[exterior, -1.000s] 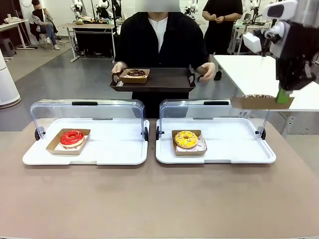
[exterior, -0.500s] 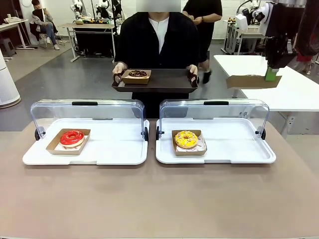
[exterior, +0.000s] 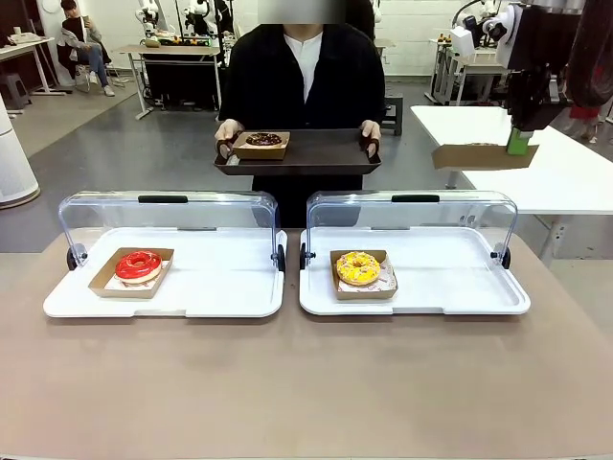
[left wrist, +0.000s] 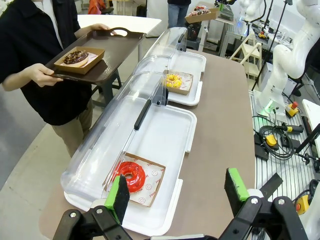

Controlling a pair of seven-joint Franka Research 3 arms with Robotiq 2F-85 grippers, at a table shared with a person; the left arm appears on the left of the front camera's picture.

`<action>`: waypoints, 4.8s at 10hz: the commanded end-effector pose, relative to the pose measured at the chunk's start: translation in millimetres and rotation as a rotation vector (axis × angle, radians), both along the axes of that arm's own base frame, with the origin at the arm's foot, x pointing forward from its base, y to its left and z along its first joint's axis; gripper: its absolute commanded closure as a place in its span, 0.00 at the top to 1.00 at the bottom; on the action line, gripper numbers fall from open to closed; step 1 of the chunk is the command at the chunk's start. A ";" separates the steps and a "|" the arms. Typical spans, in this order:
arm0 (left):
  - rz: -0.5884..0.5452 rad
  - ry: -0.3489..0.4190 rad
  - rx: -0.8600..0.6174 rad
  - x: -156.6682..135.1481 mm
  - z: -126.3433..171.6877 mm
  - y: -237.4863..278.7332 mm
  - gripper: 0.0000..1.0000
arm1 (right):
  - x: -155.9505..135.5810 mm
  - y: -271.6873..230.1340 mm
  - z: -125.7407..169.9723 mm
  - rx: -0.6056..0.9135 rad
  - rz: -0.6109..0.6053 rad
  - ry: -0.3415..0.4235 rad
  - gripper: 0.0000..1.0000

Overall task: Provide the desired donut to the person.
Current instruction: Place the picked Paper togo box onto the Handle tray extended by the person.

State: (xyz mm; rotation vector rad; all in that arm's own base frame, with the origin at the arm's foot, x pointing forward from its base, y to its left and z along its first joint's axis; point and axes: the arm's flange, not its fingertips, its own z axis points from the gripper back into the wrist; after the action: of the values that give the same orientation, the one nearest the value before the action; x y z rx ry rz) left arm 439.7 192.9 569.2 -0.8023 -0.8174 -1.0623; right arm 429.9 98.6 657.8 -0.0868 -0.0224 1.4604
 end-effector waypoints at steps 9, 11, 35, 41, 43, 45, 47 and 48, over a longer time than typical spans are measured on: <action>-0.001 -0.007 0.000 -0.7 1.4 0.1 1.00 | -3.5 -1.5 -0.6 -0.003 -0.012 0.001 0.00; -0.001 -0.007 0.000 -0.7 1.4 0.1 1.00 | -3.5 -1.5 -0.6 -0.003 -0.012 0.001 0.00; -0.001 -0.007 0.000 -0.7 1.4 0.1 1.00 | 45.8 212.9 -6.3 0.040 0.066 -0.057 0.01; -0.001 -0.007 0.000 -0.7 1.4 0.1 1.00 | 75.2 208.6 -46.4 0.039 0.073 -0.082 0.01; -0.001 -0.007 0.000 -0.7 1.4 0.1 1.00 | 83.4 207.6 -55.3 0.036 0.071 -0.073 0.01; -0.001 -0.007 0.000 -0.7 1.4 0.1 1.00 | 90.0 205.9 -61.4 0.025 0.062 -0.065 0.01; -0.001 -0.007 0.000 -0.7 1.4 0.1 1.00 | 91.3 205.2 -63.5 0.028 0.064 -0.045 0.20; -0.001 -0.007 0.000 -0.7 1.4 0.1 1.00 | 91.0 205.3 -63.1 0.029 0.067 -0.044 0.21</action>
State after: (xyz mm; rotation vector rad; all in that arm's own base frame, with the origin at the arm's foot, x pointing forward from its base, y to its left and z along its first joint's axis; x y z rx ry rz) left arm 439.8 192.7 569.4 -0.8021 -0.8175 -1.0630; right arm 519.9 307.1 595.5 -0.0673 -0.0860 1.5060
